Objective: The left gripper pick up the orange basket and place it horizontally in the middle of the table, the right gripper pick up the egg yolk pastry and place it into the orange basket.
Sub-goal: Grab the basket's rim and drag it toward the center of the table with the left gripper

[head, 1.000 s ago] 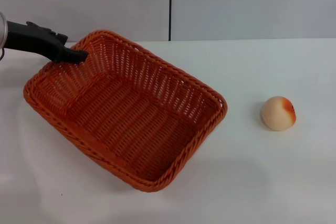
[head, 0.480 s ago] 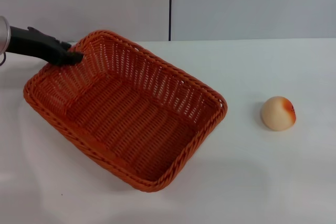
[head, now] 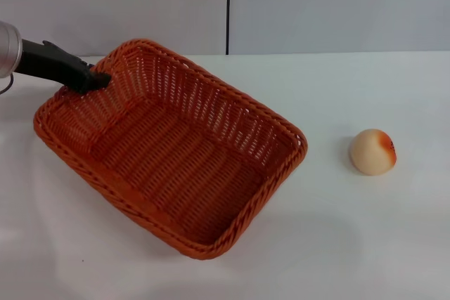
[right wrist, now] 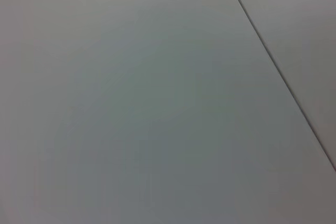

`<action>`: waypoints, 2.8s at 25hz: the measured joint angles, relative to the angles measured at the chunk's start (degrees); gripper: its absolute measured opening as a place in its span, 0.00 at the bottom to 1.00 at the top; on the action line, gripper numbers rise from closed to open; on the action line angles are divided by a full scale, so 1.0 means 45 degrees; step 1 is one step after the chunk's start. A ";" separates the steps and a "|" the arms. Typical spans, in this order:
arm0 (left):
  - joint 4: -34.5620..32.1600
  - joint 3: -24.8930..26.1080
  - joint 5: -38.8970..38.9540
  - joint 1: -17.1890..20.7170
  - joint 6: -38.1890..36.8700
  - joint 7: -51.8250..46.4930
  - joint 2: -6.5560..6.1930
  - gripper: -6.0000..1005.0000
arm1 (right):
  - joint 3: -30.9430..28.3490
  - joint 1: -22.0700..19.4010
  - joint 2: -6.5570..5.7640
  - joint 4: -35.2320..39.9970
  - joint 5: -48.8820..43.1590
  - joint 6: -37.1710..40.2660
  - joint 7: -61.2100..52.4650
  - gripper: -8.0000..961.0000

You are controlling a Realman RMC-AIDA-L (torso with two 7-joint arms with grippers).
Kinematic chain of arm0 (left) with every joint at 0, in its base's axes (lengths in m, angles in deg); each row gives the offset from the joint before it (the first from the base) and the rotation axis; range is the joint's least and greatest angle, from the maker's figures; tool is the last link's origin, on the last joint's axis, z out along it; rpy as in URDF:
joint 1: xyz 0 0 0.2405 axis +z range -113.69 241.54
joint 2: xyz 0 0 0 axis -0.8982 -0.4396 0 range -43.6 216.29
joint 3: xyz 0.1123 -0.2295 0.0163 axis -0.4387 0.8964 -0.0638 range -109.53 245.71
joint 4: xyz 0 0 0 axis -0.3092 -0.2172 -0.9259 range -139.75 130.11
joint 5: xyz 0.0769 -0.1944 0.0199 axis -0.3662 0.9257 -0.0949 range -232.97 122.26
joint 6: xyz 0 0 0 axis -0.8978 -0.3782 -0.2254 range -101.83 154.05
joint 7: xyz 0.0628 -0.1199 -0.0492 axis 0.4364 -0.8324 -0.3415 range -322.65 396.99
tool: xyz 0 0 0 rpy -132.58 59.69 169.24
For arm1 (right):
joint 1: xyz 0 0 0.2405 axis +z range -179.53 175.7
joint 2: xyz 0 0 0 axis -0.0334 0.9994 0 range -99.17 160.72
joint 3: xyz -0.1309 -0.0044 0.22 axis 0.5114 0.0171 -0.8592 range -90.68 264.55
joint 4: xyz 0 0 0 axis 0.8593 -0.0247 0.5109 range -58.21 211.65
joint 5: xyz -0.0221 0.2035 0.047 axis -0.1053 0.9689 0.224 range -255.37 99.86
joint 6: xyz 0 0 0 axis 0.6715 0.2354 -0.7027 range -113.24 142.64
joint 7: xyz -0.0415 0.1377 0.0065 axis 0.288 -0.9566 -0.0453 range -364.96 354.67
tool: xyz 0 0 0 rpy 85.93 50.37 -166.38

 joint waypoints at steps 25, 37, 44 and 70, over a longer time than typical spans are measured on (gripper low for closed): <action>-0.0710 0.3222 0.2680 0.0698 -0.3492 -0.3070 -0.0172 0.18 | -0.0001 0.0230 -0.0104 0.0021 0.0010 -0.0101 0.0000 0.76; -0.0704 0.4335 0.3718 0.2027 -0.3678 -0.3484 -0.0200 0.19 | -0.0001 0.0315 -0.0008 -0.0002 -0.0001 -0.0047 -0.0007 0.76; 0.0026 0.4601 0.6466 0.3951 -0.3575 -0.3490 0.0089 0.21 | -0.0001 0.0457 -0.0004 -0.0001 -0.0001 -0.0084 -0.0046 0.76; 0.2639 0.3553 0.8324 0.5301 -0.2598 -0.1951 0.0066 0.27 | 0.0474 0.0562 0.0015 -0.0314 -0.0001 -0.0134 -0.0110 0.76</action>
